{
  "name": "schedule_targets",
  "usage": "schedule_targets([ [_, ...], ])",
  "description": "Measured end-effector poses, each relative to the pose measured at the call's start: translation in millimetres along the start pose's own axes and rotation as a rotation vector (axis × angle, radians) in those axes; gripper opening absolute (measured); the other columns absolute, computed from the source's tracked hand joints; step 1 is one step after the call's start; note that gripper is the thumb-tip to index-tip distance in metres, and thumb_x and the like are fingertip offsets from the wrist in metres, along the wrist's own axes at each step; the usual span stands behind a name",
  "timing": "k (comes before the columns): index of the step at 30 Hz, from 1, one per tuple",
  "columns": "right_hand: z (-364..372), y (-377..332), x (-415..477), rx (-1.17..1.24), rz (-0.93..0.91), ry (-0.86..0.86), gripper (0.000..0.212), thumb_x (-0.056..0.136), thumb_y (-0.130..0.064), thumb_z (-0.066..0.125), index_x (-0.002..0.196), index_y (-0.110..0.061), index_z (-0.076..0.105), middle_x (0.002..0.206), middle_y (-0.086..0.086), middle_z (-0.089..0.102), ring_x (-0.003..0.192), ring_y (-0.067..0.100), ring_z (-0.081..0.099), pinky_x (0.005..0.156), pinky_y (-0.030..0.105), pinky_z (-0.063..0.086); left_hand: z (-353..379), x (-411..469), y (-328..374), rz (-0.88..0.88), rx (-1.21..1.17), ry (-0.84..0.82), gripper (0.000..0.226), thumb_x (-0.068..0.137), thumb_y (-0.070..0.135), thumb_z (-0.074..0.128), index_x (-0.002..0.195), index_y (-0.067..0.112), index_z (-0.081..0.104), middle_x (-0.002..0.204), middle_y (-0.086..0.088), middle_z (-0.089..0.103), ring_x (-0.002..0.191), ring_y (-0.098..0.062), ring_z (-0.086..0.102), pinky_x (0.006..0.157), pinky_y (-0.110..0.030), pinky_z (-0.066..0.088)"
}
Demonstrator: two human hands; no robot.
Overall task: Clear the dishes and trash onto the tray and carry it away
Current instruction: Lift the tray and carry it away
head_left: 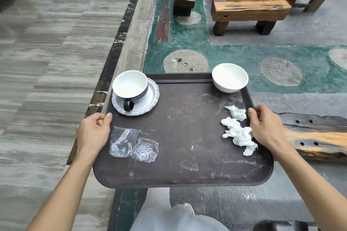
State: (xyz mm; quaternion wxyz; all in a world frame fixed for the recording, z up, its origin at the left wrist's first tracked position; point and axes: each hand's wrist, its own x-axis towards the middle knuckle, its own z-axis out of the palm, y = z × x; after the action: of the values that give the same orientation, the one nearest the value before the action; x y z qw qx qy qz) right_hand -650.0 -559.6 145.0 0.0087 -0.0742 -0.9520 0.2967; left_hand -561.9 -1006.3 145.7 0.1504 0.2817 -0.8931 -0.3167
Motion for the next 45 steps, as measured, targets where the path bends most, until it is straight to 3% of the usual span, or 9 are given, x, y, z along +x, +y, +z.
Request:
schedule_targets([
  [13, 54.7, -99.6, 147.8, -0.02, 0.041, 0.098, 0.027, 0.101, -0.03, 0.049, 0.104, -0.005, 0.06, 0.09, 0.015, 0.072, 0.089, 0.037, 0.064, 0.07, 0.035, 0.035, 38.3, 221.0, 21.0, 0.09, -0.045, -0.028, 0.036, 0.089, 0.04, 0.059, 0.067, 0.011, 0.06, 0.054, -0.012, 0.055, 0.059, -0.037, 0.055, 0.067, -0.042, 0.046],
  [20, 75.0, -136.7, 214.5, -0.014, 0.079, 0.133, 0.027, 0.101, -0.031, 0.049, 0.105, -0.006, 0.061, 0.088, 0.012, 0.071, 0.09, 0.035, 0.064, 0.073, 0.032, 0.035, 63.3, 308.0, 35.9, 0.104, -0.019, -0.078, 0.036, 0.094, 0.034, 0.061, 0.065, 0.013, 0.057, 0.053, -0.008, 0.053, 0.06, -0.035, 0.054, 0.067, -0.043, 0.046],
  [28, 94.4, -152.2, 304.4, -0.004, 0.082, 0.119, 0.026, 0.101, -0.03, 0.049, 0.102, -0.007, 0.061, 0.081, 0.006, 0.066, 0.082, 0.03, 0.059, 0.072, 0.033, 0.035, 107.6, 382.8, 61.7, 0.094, 0.007, -0.096, 0.036, 0.095, 0.034, 0.06, 0.067, 0.012, 0.058, 0.051, -0.006, 0.052, 0.059, -0.033, 0.056, 0.069, -0.042, 0.046],
  [37, 93.6, -155.3, 465.1, 0.026, 0.011, 0.112, 0.024, 0.1, -0.029, 0.05, 0.101, -0.008, 0.062, 0.08, 0.004, 0.066, 0.08, 0.027, 0.058, 0.073, 0.032, 0.037, 181.2, 473.7, 126.9, 0.062, -0.004, -0.056, 0.037, 0.096, 0.033, 0.059, 0.071, 0.006, 0.06, 0.059, -0.019, 0.057, 0.06, -0.036, 0.056, 0.065, -0.043, 0.046],
  [45, 88.2, -165.1, 588.8, 0.046, -0.013, 0.078, 0.024, 0.1, -0.03, 0.05, 0.102, -0.009, 0.061, 0.08, 0.004, 0.068, 0.079, 0.026, 0.058, 0.072, 0.031, 0.034, 231.4, 549.6, 183.0, 0.018, 0.006, -0.023, 0.037, 0.096, 0.035, 0.059, 0.07, 0.01, 0.062, 0.058, -0.016, 0.059, 0.061, -0.034, 0.058, 0.068, -0.042, 0.046],
])
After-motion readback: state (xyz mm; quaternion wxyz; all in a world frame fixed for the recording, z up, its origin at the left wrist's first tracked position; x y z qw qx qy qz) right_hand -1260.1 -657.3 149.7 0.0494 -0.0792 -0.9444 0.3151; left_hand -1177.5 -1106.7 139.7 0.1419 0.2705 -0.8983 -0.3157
